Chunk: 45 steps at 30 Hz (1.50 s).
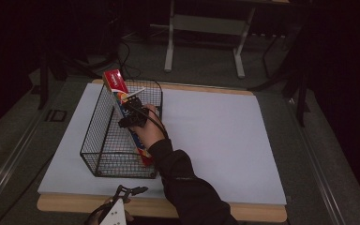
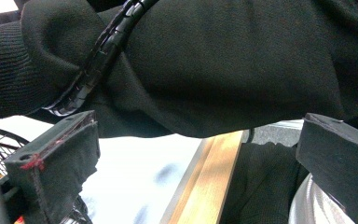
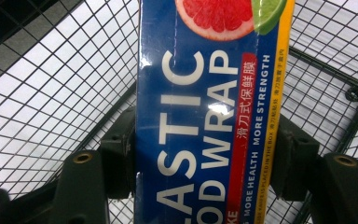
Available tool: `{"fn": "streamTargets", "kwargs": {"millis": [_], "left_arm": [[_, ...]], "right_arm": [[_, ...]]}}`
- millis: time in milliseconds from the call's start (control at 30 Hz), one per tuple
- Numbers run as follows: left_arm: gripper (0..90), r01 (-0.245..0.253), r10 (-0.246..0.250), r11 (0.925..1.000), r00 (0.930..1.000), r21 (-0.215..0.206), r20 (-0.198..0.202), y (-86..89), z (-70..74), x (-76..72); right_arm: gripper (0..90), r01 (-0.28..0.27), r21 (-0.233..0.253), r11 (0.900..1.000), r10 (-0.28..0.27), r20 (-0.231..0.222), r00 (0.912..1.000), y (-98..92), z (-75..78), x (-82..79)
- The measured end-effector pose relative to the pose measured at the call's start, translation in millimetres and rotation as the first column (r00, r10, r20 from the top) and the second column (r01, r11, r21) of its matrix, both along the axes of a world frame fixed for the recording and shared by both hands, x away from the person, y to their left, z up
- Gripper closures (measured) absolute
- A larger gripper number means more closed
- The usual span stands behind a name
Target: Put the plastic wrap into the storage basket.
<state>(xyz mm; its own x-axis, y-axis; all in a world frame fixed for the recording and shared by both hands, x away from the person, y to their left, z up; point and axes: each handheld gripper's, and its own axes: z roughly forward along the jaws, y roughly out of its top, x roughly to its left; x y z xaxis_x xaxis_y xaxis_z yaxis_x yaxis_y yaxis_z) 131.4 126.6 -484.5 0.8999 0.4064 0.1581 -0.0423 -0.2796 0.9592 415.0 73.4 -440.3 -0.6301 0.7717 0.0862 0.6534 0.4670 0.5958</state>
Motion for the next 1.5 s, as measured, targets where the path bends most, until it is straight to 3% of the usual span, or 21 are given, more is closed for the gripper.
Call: {"fn": "streamTargets", "kwargs": {"millis": [200, 333, 400, 500, 600, 800, 1100, 1500], "left_arm": [[0.0, 0.003, -0.003, 1.0000, 1.0000, 0.001, -0.001, 0.0, 0.0, -0.1], [0.0, 0.004, -0.004, 1.0000, 1.0000, 0.004, -0.001, -0.5, -0.2, 0.3], [0.0, 0.006, -0.006, 1.0000, 1.0000, 0.007, -0.002, -0.7, -0.3, 0.2], [0.0, 0.007, -0.007, 0.9999, 1.0000, 0.009, -0.007, -1.2, -0.7, 0.7], [0.0, 0.007, -0.007, 0.9999, 0.9999, 0.015, -0.008, -1.9, -1.3, 1.3], [0.0, 0.008, -0.008, 0.9998, 0.9999, 0.020, -0.010, -3.2, -2.1, 1.9], [0.0, 0.011, -0.011, 0.9997, 0.9997, 0.021, -0.020, -4.1, -3.4, 3.8], [0.0, 0.012, -0.011, 0.9995, 0.9997, 0.028, -0.023, -6.1, -4.3, 4.7]], "right_arm": [[34.7, -0.011, 0.012, 1.000, 0.011, -0.013, 0.9998, -3.1, 1.5, 0.8], [29.2, -0.026, 0.004, 1.000, 0.026, 0.007, 0.9996, -7.4, 6.7, -0.6], [25.4, -0.029, 0.020, 0.999, 0.029, 0.015, 0.9995, -11.1, 11.7, -0.9], [17.9, -0.040, 0.057, 0.998, 0.041, -0.010, 0.9991, -18.4, 19.3, -0.4], [12.3, -0.083, 0.082, 0.993, 0.083, 0.011, 0.9965, -28.2, 28.4, -3.3], [12.5, -0.106, 0.094, 0.990, 0.101, 0.061, 0.9930, -53.4, 43.6, -9.9], [13.1, -0.110, 0.084, 0.990, 0.100, 0.118, 0.9880, -100.4, 50.1, -15.0], [14.2, -0.121, 0.049, 0.992, 0.112, 0.149, 0.9825, -160.0, 36.0, -31.7]]}}
